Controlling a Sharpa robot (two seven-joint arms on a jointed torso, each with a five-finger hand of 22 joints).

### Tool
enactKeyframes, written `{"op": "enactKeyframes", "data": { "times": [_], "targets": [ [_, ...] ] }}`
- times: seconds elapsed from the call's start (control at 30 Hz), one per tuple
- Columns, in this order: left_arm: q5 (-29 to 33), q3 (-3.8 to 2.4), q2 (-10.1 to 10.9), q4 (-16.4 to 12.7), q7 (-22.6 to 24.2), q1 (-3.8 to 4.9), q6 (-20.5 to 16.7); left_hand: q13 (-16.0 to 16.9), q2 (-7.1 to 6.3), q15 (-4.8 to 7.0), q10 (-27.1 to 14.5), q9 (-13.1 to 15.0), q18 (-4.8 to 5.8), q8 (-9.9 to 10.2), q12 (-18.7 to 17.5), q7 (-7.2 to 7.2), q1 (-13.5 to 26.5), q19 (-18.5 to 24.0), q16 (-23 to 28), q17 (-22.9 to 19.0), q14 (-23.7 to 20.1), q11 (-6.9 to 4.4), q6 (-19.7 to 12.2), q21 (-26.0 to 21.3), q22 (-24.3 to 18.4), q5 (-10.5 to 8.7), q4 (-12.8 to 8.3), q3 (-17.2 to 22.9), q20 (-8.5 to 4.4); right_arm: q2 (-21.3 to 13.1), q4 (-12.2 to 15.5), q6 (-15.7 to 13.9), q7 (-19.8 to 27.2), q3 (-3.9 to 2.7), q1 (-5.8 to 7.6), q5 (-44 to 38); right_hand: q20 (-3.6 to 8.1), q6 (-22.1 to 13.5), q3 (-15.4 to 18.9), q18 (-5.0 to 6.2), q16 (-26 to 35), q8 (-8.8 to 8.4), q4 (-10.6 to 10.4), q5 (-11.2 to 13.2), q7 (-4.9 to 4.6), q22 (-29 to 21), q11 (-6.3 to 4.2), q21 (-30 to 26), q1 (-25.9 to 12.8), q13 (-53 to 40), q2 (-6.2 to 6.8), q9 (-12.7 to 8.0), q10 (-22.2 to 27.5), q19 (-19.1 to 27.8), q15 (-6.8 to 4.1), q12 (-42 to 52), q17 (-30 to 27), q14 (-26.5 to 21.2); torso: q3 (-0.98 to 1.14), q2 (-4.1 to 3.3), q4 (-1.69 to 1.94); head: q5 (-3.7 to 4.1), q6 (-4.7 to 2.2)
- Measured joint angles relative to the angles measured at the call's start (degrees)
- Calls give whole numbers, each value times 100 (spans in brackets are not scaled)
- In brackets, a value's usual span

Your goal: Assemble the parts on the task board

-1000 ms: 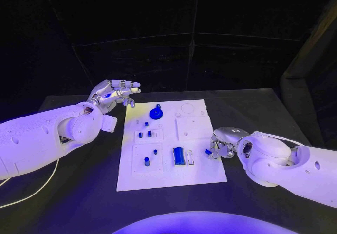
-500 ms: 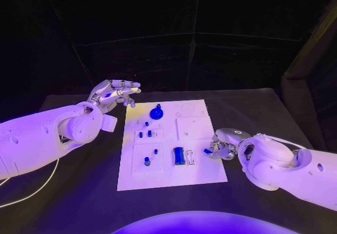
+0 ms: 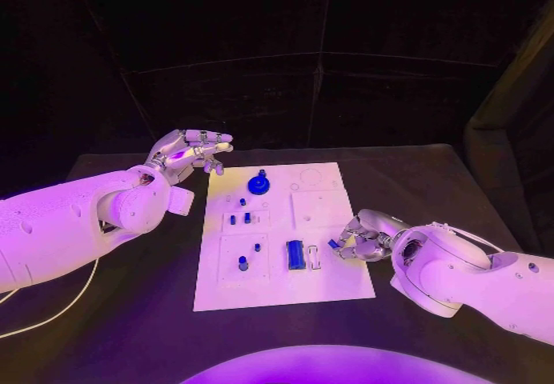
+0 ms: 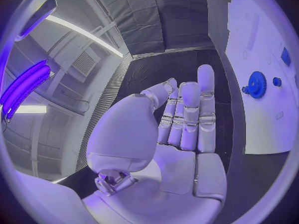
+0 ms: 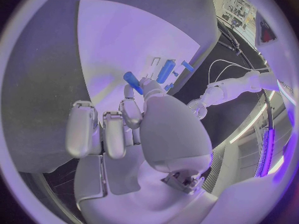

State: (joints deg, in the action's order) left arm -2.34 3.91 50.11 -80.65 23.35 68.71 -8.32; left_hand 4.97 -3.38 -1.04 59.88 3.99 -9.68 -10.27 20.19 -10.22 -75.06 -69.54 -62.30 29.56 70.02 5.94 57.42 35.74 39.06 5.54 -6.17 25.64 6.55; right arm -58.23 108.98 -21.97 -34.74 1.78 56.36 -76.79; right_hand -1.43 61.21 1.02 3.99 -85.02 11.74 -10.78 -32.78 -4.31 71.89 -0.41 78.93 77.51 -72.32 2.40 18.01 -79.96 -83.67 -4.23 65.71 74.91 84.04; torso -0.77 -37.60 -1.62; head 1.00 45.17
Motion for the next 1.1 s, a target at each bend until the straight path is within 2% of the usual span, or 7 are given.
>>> {"op": "enactKeyframes", "data": {
  "times": [0.1, 0.23, 0.5, 0.67, 0.93, 1.0, 1.1],
  "targets": [
    [0, 0, 0, -1, -2, 0, 3, 0, 0, 0, 0, 0, 0, 0, 0, 0, 0, 0, 0, 0, 0, 0, 0, 0, 0, 0, 0, 0, 0, 29, 1, -62, 27, 0, 0, 185, 0, 0, -2, -1, 0, 0, 2, 0, 0, 0, 0, 0, 0, 0, 0, 0, 0, 0, 0, 0, 0, 0, 1, -3, 0, -2, 6],
    [0, 0, 0, -3, -5, 0, 6, 0, 0, 0, 0, 0, 0, 0, 0, 0, 0, 0, 0, -19, 0, 0, 0, 0, 0, 22, 0, 0, 0, 107, -31, -67, 38, 0, 0, 359, 0, 19, -45, 0, -11, 1, -40, -4, -18, 4, -1, 0, -76, 0, 76, 4, 0, 0, 0, 0, 0, 0, 1, -3, 0, -6, 18],
    [0, 0, 0, -9, -9, 0, 12, 0, 0, 0, 0, 0, 0, 0, 0, 0, 0, 0, 0, -18, 0, 0, 0, 0, 0, 22, 0, 0, 0, 333, -113, 61, 28, 0, 1, 553, 0, 140, -114, 0, -49, 1, -173, -84, 48, 77, -31, 44, -198, -33, 194, 23, -30, 0, 1, 35, 0, 0, 1, -3, 1, -16, 38],
    [0, 0, 3, -14, -11, 0, 15, 0, 0, 0, 0, 0, 1, 0, 0, 0, 0, 0, 0, -18, 0, 0, 0, 0, 0, 22, 0, 0, 0, 418, -167, 144, -4, 0, 1, 592, 0, 205, -137, 0, -50, 1, -230, -84, 80, 125, -41, 70, -288, -59, 195, 45, -81, 0, 1, 64, -1, 0, 1, -3, 1, -19, 47],
    [0, 0, 7, -18, -15, 0, 19, 0, 0, 22, 0, 0, 0, 0, 0, 0, 0, 0, 0, -37, -22, 0, 0, 0, 0, 22, 0, 0, 0, 540, -253, 243, -89, 1, 1, 588, 0, 224, -137, 0, -50, 7, -260, -84, 61, 124, -41, 71, -310, -53, 172, 47, -81, 0, -19, 64, -1, -20, 1, -2, 1, -32, 60],
    [0, 0, 7, -20, -18, 1, 22, 0, 0, 21, 0, 0, 0, 0, 6, 0, 0, 0, 0, -37, -22, 0, 0, 0, 0, 22, 0, 0, 0, 572, -279, 258, -113, 1, 1, 573, 0, 224, -149, 0, -50, 23, -279, -84, 61, 128, -41, 71, -342, -44, 200, 57, -81, 0, -19, 63, -1, -20, 1, -1, 1, -34, 60],
    [0, 0, 7, -23, -22, 1, 28, 0, 0, 21, 0, 0, 0, -21, 23, 0, 0, 0, 0, -42, -21, 0, 0, 0, -2, 22, 0, 0, 0, 601, -305, 275, -150, 1, 1, 537, 0, 245, -144, 0, -50, 23, -299, -84, 81, 133, -41, 71, -367, 8, 182, 61, -81, 0, -36, -11, -1, -3, 1, -1, 1, -35, 65]
  ]
}}
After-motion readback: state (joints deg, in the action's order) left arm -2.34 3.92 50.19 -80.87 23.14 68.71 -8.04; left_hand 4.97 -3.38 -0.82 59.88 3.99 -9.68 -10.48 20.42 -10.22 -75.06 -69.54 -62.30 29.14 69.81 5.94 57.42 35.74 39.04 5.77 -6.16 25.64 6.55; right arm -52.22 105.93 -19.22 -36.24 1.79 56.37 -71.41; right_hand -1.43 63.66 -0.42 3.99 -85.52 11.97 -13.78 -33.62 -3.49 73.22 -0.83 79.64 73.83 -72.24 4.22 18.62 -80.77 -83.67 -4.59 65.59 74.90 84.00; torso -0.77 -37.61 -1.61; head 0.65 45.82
